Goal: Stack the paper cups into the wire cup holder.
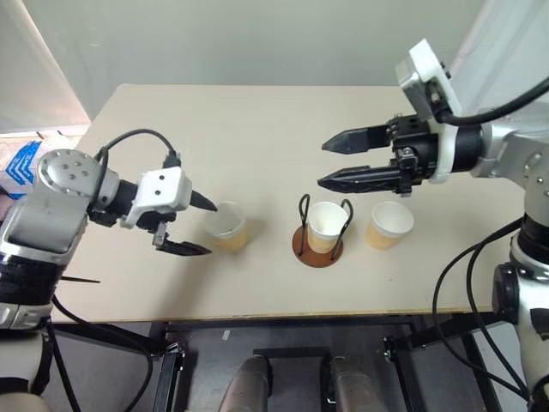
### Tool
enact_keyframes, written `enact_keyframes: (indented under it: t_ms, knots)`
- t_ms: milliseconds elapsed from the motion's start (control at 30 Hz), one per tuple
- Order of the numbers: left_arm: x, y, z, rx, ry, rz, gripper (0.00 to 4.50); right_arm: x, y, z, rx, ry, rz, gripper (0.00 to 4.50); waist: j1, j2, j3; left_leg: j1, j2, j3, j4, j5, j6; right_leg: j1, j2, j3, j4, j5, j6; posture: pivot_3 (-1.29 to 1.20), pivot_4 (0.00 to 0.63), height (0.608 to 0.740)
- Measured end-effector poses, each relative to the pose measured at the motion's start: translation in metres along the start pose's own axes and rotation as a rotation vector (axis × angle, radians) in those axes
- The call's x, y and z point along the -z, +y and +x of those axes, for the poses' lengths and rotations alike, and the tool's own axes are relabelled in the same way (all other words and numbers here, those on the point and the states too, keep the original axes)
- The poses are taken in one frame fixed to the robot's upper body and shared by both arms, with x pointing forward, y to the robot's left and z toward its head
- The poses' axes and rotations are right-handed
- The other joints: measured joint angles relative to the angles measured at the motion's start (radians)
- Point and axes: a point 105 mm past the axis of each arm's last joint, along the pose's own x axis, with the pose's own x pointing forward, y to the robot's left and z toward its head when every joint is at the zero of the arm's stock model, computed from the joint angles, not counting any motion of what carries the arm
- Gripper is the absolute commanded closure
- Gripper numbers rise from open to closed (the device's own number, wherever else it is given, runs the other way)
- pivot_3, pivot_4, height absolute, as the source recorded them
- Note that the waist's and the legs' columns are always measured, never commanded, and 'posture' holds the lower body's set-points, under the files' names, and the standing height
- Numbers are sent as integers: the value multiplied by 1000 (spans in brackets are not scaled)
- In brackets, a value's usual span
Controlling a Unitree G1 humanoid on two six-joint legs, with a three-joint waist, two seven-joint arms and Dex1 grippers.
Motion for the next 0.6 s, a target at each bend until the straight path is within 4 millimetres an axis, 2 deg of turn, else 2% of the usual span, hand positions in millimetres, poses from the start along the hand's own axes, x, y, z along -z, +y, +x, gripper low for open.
enact_keyframes:
  t_ms: [167, 333, 533, 600]
  knots:
    - [12, -1, 3, 14, 51, 20, 0, 6, 9, -4, -9, 21, -45, 953, 1, 0, 0, -1, 0, 0, 0, 0, 0, 0, 0, 0, 0, 0, 0, 0, 150, 740]
    - [17, 2, 12, 32, 60, 35, 0, 37, 19, -22, -5, 225, -106, 953, 7, -1, 0, -2, -1, 0, 1, 0, 0, 0, -2, 0, 0, 0, 0, 0, 150, 740]
    - [12, 6, 21, 50, 45, 86, 0, 39, 20, -30, -19, 282, -162, 953, 0, -1, -1, -1, 0, 1, 1, 0, 0, 0, -1, 0, 1, 1, 1, 0, 150, 740]
    - [12, 5, 24, 59, 46, 94, 619, 39, 18, -32, -13, 288, -161, 888, 0, -1, -1, -1, 0, 0, 1, 0, 0, 0, -1, 0, 1, 1, 1, 0, 150, 740]
